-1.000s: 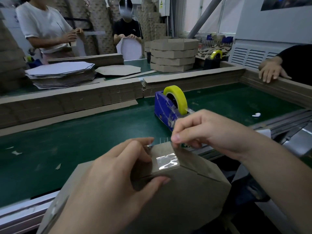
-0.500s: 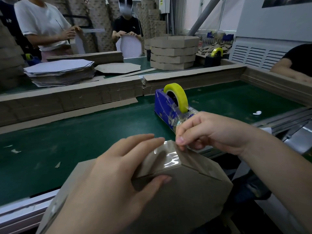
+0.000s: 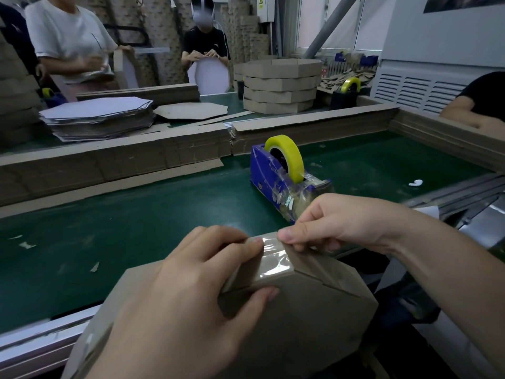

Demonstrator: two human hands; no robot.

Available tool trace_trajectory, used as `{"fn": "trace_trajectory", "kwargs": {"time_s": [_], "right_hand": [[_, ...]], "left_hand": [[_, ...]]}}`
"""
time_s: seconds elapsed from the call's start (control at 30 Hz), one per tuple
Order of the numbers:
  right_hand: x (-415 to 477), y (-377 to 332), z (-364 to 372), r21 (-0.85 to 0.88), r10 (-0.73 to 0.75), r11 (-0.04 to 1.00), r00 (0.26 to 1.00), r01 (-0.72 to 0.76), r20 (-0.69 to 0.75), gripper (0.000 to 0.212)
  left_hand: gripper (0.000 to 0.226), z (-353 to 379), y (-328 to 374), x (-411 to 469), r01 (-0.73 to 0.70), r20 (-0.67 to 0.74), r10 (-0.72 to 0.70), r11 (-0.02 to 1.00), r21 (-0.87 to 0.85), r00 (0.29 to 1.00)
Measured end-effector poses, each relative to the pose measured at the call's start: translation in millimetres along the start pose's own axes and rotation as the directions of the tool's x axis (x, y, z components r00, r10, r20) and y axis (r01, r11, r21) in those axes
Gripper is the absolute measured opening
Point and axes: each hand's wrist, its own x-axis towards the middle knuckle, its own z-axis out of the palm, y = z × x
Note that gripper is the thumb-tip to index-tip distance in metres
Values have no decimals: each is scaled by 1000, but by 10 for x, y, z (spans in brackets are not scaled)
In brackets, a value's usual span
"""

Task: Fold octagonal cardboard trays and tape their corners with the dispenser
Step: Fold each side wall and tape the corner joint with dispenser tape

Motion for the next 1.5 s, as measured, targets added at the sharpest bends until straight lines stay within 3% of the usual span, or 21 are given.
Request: {"fn": "trace_trajectory", "kwargs": {"time_s": [0.1,0.2,0.27,0.37,0.47,0.53,0.7,0.87,0.97,1.07,1.2,1.5], "right_hand": [[37,49,-21,-188,94,977,995,-100,-40,62],[-2,85,-29,-248,159,954,986,-169,-57,66],[-47,112,-83,-228,81,968,991,-105,-110,57],[-103,99,5,-100,-191,981,936,169,-295,24],[-111,92,392,-56,-297,955,920,292,-255,50],[-100,145,590,-147,-333,941,915,306,-227,67],[-73,171,598,-287,-415,891,887,352,-201,80],[-72,40,604,-309,-442,875,875,372,-197,61],[-164,-144,597,-361,-473,846,865,392,-168,59],[-358,-536,548,-440,-565,777,807,450,-172,61],[-712,-1287,354,-535,-714,653,671,536,-199,59],[-1251,-2535,-2,-640,-886,447,406,625,-223,71]], "left_hand": [[42,-32,0,-14,20,12,-20,1000,0,1000],[42,-69,17,-21,24,55,-27,999,48,998],[46,-85,58,5,22,99,-34,992,124,994],[57,-108,96,48,1,141,-34,973,229,989],[54,-95,81,66,-20,145,-21,959,281,989],[53,-72,62,60,-14,128,-23,959,282,991],[57,-115,-82,-31,46,56,-58,981,191,997],[79,-308,-116,-111,104,135,-161,929,356,978],[89,-490,-115,-196,154,157,-214,934,323,964],[87,-855,-18,-256,112,48,-127,965,237,991],[83,-1529,244,-226,49,-149,-18,978,202,989],[87,-2639,684,20,-24,-443,189,936,352,876]]}}
